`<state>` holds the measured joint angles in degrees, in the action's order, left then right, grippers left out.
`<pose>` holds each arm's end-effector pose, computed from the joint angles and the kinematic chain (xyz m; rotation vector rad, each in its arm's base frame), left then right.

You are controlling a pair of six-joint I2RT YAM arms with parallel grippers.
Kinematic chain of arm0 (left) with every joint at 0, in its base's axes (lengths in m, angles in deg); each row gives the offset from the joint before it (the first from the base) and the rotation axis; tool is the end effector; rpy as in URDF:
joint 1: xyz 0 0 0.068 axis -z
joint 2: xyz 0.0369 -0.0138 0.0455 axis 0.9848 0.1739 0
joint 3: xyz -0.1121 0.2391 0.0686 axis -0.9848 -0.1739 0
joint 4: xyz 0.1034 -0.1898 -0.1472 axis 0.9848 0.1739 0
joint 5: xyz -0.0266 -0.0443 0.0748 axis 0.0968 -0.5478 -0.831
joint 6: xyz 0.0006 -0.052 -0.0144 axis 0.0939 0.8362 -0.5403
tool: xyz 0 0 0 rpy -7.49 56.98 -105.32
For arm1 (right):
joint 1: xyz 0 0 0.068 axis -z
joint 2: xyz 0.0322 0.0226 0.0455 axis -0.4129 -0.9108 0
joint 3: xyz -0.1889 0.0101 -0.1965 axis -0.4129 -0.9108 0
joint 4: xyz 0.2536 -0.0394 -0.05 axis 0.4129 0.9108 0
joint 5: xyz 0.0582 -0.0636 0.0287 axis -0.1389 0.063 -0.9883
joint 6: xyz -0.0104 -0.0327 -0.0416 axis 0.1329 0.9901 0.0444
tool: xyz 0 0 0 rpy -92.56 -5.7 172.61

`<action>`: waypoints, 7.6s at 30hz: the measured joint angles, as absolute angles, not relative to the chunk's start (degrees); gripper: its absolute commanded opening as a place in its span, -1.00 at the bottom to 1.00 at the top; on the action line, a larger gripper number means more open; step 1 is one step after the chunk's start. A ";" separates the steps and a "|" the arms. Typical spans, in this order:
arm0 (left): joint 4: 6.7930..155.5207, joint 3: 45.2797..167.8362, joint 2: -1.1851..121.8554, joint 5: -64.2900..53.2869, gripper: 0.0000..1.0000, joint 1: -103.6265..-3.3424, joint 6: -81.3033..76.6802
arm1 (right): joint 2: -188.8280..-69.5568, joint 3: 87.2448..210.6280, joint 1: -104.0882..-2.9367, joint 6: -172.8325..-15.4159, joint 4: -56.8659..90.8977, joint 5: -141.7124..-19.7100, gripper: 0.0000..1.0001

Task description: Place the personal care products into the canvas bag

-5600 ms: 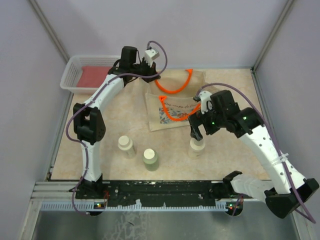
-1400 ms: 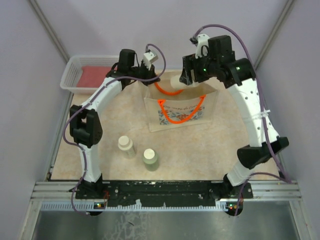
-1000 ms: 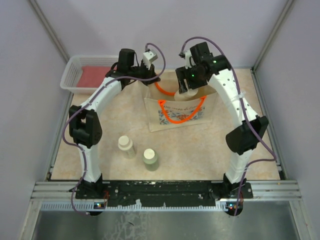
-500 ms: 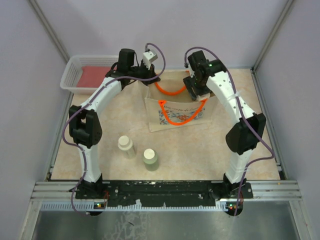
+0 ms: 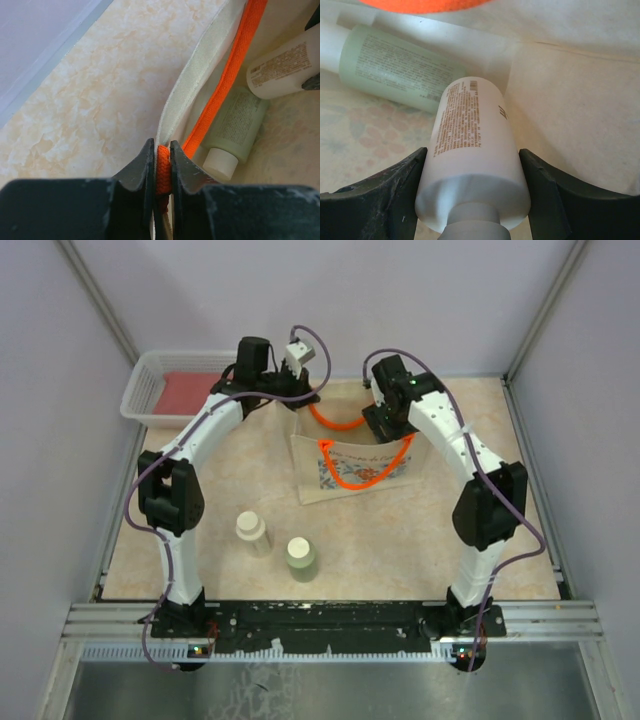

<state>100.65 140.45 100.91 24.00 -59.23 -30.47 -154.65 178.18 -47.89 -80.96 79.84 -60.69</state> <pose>0.4394 -0.1898 0.3208 1.0193 1.7351 -0.7170 0.3584 0.1475 0.3208 -0.6267 2.6001 -0.1986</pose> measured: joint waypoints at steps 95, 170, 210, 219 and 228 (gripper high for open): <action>103.84 145.04 102.79 24.76 -1.00 -59.51 -30.23 | -118.33 160.26 -67.83 -82.14 67.66 -72.64 0.99; 98.57 139.23 100.96 26.40 -1.00 -60.28 -29.16 | -150.61 155.06 -92.90 -75.50 62.88 -81.76 -1.00; 97.76 137.56 99.78 27.80 -1.00 -60.28 -28.68 | -131.33 179.98 -55.11 -93.29 75.66 -79.40 -1.00; 99.58 139.05 100.15 28.85 -1.00 -60.26 -28.66 | -139.94 178.95 -53.84 -90.91 68.23 -80.12 -1.00; 100.23 139.36 100.13 30.14 -1.00 -60.26 -27.85 | -143.81 165.48 -53.84 -92.06 56.67 -82.44 -1.00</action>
